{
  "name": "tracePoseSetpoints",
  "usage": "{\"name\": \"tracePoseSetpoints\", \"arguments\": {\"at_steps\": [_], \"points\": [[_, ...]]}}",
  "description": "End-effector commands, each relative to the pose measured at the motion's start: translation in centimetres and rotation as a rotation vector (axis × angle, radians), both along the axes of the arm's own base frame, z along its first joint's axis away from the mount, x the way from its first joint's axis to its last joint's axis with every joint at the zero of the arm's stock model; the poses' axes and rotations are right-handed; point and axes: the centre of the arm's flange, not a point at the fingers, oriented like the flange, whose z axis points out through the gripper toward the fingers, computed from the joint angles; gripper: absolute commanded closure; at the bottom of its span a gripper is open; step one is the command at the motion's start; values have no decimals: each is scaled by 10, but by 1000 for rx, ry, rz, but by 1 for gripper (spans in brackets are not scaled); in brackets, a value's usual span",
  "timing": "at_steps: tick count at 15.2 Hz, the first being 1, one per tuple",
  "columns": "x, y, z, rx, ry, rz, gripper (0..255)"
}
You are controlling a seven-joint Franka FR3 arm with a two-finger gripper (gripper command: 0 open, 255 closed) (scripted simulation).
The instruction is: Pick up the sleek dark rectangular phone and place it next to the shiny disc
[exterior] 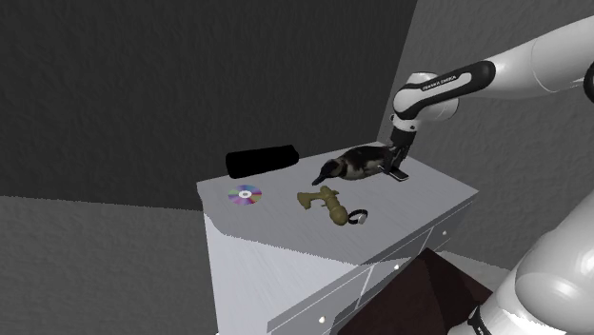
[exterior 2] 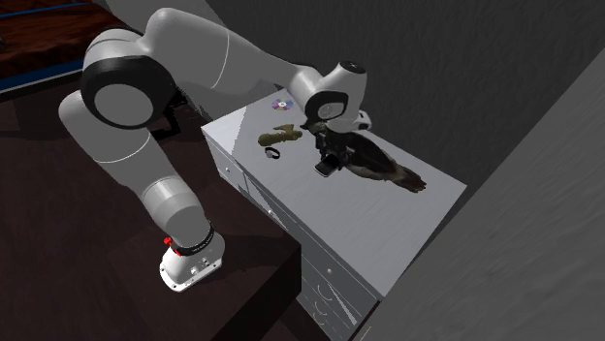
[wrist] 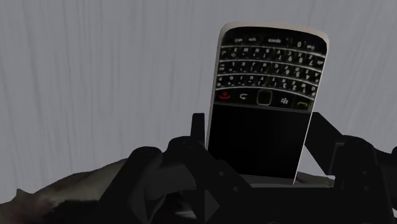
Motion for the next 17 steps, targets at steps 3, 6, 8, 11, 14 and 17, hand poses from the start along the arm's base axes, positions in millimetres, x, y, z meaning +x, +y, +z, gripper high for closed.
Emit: {"name": "tracePoseSetpoints", "arguments": {"at_steps": [3, 6, 8, 11, 14, 17], "points": [[5, 26, 11, 0, 0, 0, 255], [14, 65, 11, 0, 0, 0, 255], [20, 90, 11, 0, 0, 0, 255], [29, 129, 12, 0, 0, 0, 255], [39, 168, 12, 0, 0, 0, 255], [48, 206, 12, 0, 0, 0, 255]]}}
